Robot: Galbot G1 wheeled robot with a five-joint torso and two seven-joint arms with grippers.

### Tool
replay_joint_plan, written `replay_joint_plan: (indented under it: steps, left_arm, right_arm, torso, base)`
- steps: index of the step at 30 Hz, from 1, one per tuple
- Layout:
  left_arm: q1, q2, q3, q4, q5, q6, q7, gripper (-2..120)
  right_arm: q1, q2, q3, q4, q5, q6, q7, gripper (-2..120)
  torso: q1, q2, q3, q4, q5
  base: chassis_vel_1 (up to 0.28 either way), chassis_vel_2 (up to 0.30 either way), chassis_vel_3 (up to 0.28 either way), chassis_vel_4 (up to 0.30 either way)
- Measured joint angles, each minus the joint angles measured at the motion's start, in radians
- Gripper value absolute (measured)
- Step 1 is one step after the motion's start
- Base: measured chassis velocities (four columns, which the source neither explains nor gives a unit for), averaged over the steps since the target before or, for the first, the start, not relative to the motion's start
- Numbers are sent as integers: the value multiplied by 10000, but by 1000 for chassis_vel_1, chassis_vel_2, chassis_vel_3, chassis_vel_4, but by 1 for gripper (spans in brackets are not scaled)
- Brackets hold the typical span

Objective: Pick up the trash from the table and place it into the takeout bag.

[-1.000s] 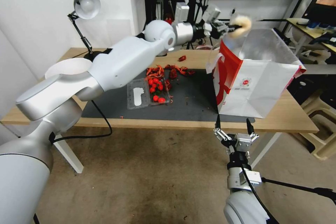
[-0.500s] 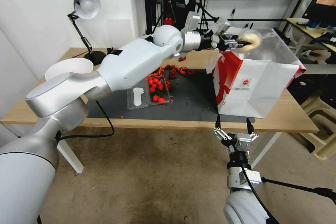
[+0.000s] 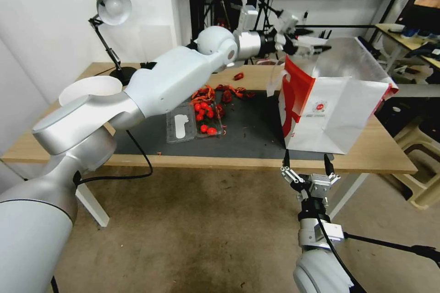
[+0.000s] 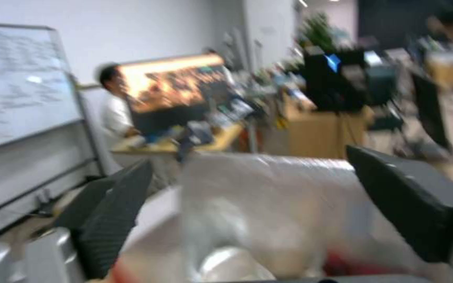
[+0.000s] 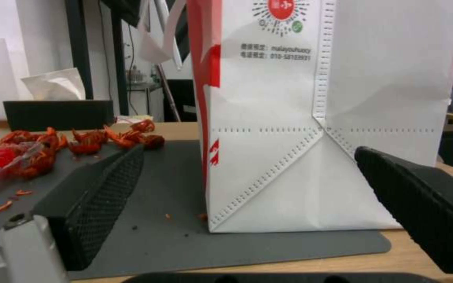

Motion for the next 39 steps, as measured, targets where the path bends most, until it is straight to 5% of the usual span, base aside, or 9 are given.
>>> replay_joint_plan:
  steps: [5, 9, 11, 14, 19, 30, 39]
  left_arm:
    - [203, 227, -319, -199, -259, -99, -467, 99]
    - [692, 685, -740, -633, -581, -276, -1303, 100]
    - [1433, 1200, -1219, -1210, -637, -456, -2432, 100]
    - [1976, 1534, -1577, -1628, -539, -480, -3207, 100]
    - [2402, 1801, -1883, -1979, -438, -507, -3720, 100]
    - [4502, 2947, -3776, -3700, 699, -569, -5385, 100]
    - [7790, 4177, -5669, -5918, 2516, -290, -6796, 100]
  right_arm:
    - [-1, -7, 5, 1, 1, -2, 2, 100]
    - [0, -7, 3, 2, 4, -6, 2, 100]
    - [11, -3, -4, 9, 5, -25, 2, 100]
    - [9, -3, -4, 13, 5, -33, 2, 100]
    - [6, -3, -4, 24, 5, -44, 2, 100]
    - [4, 13, -45, 51, -7, -80, -7, 100]
    - [-64, 10, -87, 84, -69, -88, -62, 100]
  torso:
    - [0, 0, 0, 3, 0]
    - [-1, 0, 0, 4, -4]
    - [0, 0, 0, 5, -4]
    - [0, 0, 0, 4, -4]
    - [1, -1, 0, 4, -5]
    - [1, 0, -1, 6, -3]
    - [0, 0, -1, 6, -4]
  base:
    - [0, 0, 0, 0]
    - [0, 0, 0, 0]
    - [0, 0, 0, 0]
    - [0, 0, 0, 0]
    - [0, 0, 0, 0]
    - [0, 0, 0, 0]
    - [0, 0, 0, 0]
